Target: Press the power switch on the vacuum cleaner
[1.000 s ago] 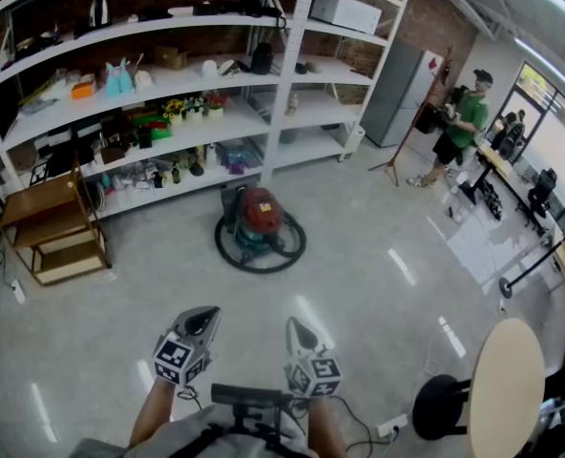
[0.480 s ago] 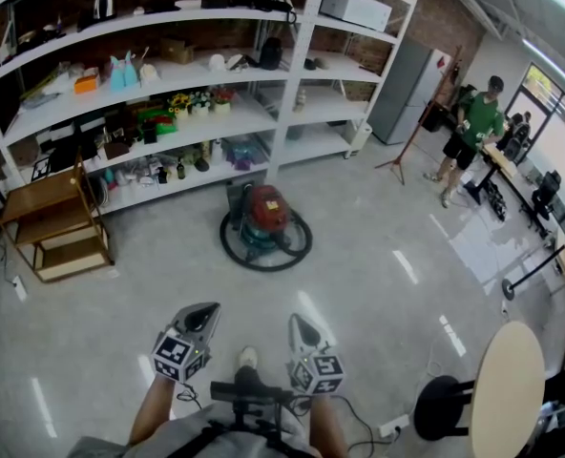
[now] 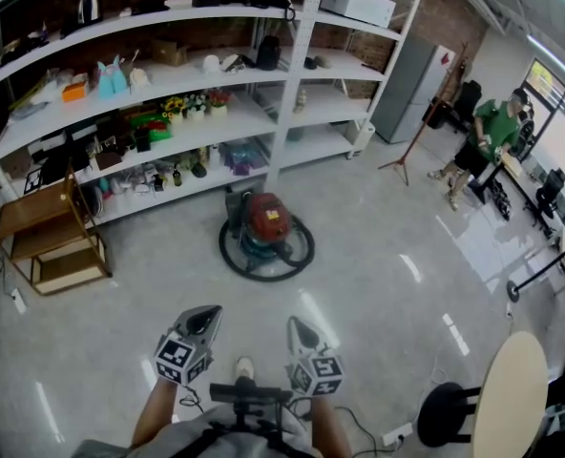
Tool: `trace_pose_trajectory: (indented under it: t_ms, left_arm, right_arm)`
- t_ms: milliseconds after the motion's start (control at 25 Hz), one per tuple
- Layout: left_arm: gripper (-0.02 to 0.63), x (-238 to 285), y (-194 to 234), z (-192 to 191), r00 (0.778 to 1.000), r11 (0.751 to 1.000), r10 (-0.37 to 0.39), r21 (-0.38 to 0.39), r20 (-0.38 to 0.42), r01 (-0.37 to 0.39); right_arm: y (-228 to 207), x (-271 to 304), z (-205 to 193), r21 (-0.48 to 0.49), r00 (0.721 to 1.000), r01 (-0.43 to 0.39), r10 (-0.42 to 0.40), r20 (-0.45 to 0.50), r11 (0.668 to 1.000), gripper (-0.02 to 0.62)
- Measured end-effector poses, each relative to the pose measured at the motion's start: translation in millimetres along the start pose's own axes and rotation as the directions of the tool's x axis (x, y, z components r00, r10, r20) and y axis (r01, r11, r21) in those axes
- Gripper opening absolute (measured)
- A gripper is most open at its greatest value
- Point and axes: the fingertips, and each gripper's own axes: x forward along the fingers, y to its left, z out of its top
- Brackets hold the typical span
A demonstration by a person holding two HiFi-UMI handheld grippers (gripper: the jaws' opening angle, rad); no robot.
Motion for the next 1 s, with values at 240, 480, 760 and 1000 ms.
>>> trace_pose_trajectory:
  t_ms: [240,480,760,1000]
  left_arm:
    - [0.006,48.1,32.3,15.2,1.000,1.000,0.004,-0.005,-0.006,-0.004]
    - [0.006,91.7,63.1,30.5,1.000,1.000,0.016,-0.002,-0.001,-0.016]
    - [0.006,134.9,86.5,40.8,1.000,1.000,0.026,0.009,0.009,-0.026]
    - [0.006,159.2,96.1,49.2,1.000,1.000,0.025,0.002,0.017,-0.025]
  right_arm:
    - [-27.4,52.0,15.9,0.012,1.000,-0.003,0.003,-0.004,1.000,0.012]
    - [-51.7,98.1,29.0,0.011,1.000,-0.015,0.015,-0.010,1.000,0.012]
    - [-75.4,138.1,48.9,0.019,1.000,-0.026,0.026,-0.001,0.999,0.012]
    - [-89.0,157.0,58.7,0.030,1.000,-0.027,0.027,0.007,0.999,0.012]
